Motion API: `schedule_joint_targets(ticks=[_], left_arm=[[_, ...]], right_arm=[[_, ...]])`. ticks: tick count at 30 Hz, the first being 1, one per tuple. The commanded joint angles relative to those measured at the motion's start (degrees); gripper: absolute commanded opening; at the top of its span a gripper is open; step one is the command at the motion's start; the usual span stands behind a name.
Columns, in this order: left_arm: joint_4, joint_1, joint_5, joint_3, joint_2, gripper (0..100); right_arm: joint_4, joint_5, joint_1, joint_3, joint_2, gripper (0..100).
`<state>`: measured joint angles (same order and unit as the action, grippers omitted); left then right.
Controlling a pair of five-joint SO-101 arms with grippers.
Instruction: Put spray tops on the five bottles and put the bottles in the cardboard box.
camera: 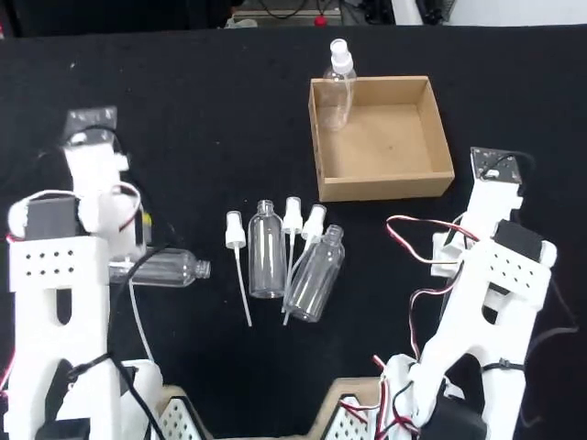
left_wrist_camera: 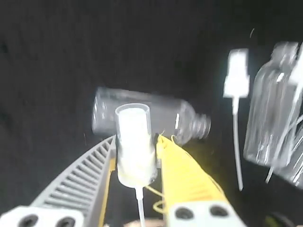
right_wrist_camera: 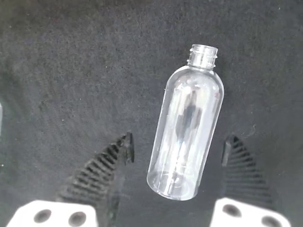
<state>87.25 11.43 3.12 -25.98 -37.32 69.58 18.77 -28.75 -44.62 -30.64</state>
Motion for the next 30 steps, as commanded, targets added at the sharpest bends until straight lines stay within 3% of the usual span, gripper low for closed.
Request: schedule_joint_targets(ticks=[1, 12, 19, 24, 30], left_arm=[[-7.2, -1.1, 0.5, 6.0, -1.4, 8], [-32.5, -3.4, -1.1, -4.9, -1.4, 8], [-36.9, -10.3, -7.5, -10.4, -1.4, 8], [-37.3, -10.4, -7.9, -11.7, -1.4, 8], [-37.4, -10.9, -8.0, -11.7, -1.4, 8]], right_arm=[[-1.5, -3.6, -1.1, 0.7, -2.8, 28.7], [-15.7, -6.5, -1.2, -7.3, -2.8, 28.7], [-13.9, -9.1, -0.7, -6.8, -2.3, 28.9], [-9.9, -8.5, -5.8, -1.7, -2.2, 34.4], [-9.8, -9.2, -5.6, 0.2, -2.2, 33.2]])
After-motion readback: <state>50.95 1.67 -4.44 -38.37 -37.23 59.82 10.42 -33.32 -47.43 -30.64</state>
